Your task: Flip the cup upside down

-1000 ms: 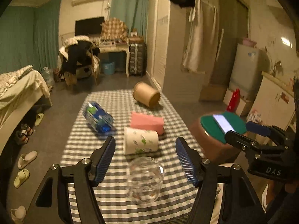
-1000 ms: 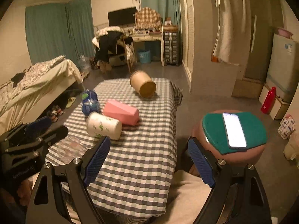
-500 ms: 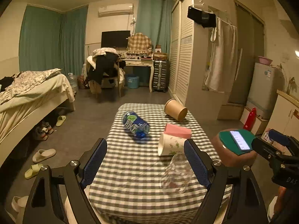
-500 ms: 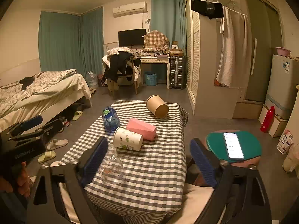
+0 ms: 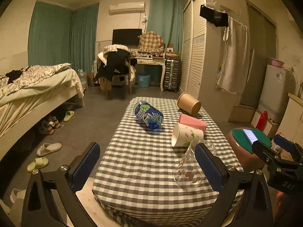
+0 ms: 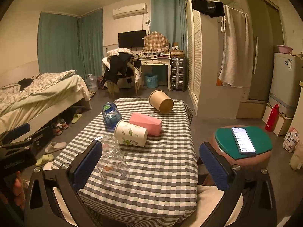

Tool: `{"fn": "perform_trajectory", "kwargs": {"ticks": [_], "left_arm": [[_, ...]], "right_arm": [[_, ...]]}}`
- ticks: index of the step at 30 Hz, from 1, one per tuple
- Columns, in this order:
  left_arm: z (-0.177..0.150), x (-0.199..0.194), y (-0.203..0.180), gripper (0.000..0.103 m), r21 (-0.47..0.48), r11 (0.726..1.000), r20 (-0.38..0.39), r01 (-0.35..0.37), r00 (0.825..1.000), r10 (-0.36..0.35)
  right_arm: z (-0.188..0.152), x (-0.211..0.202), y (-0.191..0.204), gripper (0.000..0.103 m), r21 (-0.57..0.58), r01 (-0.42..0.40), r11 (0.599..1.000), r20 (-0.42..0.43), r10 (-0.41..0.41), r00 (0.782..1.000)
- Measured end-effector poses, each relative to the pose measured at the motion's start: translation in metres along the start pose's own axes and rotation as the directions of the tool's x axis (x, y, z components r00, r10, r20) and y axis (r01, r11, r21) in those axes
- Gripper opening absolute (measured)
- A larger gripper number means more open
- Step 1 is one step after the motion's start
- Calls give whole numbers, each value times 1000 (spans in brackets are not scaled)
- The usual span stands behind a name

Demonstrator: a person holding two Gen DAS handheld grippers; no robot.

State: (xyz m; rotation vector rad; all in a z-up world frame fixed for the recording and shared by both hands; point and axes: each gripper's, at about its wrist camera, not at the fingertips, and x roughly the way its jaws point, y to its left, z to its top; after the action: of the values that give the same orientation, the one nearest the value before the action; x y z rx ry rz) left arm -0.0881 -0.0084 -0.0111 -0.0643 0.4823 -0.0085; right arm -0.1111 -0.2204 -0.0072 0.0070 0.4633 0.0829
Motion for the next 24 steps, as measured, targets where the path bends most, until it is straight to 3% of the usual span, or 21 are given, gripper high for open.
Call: {"fn": "perform_trajectory", "kwargs": {"ticks": [24], "left_arm": [[-7,4,0,103,-2,1000,-13,-13,1000,13]], "right_arm": [[-6,8,2,103,-3,20,1000,-32,-20,999]]}}
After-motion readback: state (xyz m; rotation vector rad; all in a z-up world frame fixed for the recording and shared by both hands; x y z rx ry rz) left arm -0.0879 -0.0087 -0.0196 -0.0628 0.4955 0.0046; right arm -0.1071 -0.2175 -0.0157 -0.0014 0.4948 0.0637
